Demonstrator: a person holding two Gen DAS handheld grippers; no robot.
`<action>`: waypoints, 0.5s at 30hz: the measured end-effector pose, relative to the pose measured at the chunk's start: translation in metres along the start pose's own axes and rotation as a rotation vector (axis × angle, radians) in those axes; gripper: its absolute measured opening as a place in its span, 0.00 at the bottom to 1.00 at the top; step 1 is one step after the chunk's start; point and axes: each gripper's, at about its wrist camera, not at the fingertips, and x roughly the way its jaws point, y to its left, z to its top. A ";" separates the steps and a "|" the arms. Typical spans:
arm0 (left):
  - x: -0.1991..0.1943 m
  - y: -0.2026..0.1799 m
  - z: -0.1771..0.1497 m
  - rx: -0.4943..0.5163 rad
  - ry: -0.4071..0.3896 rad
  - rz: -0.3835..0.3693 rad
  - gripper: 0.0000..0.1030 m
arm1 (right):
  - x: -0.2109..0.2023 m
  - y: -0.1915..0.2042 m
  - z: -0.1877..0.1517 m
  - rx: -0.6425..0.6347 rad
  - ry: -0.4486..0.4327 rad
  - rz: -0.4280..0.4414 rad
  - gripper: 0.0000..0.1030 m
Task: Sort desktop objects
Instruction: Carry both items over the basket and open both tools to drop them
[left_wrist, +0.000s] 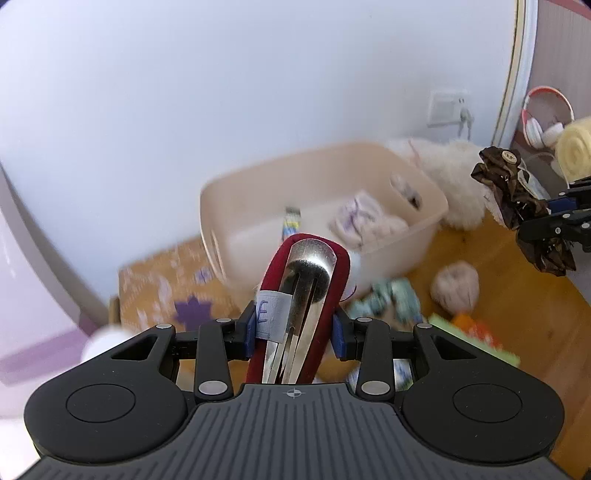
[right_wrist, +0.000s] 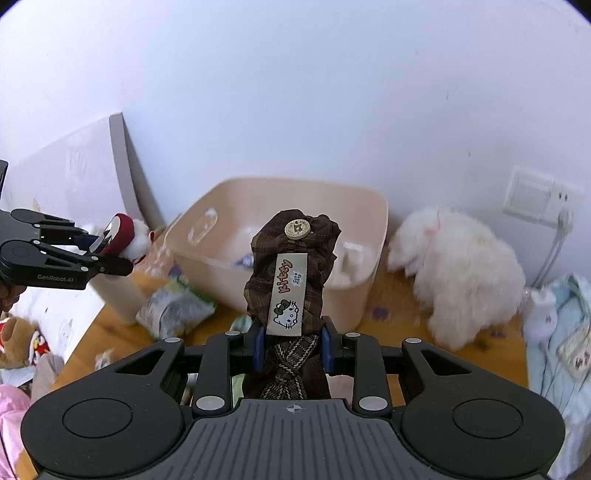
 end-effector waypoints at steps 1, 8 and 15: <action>0.002 0.000 0.007 0.002 -0.010 0.007 0.37 | 0.002 -0.001 0.006 -0.008 -0.007 -0.007 0.27; 0.027 -0.001 0.048 0.016 -0.038 0.044 0.38 | 0.024 -0.007 0.040 -0.039 -0.029 -0.039 0.27; 0.074 0.001 0.076 -0.030 0.001 0.088 0.38 | 0.065 -0.014 0.067 -0.021 -0.015 -0.061 0.27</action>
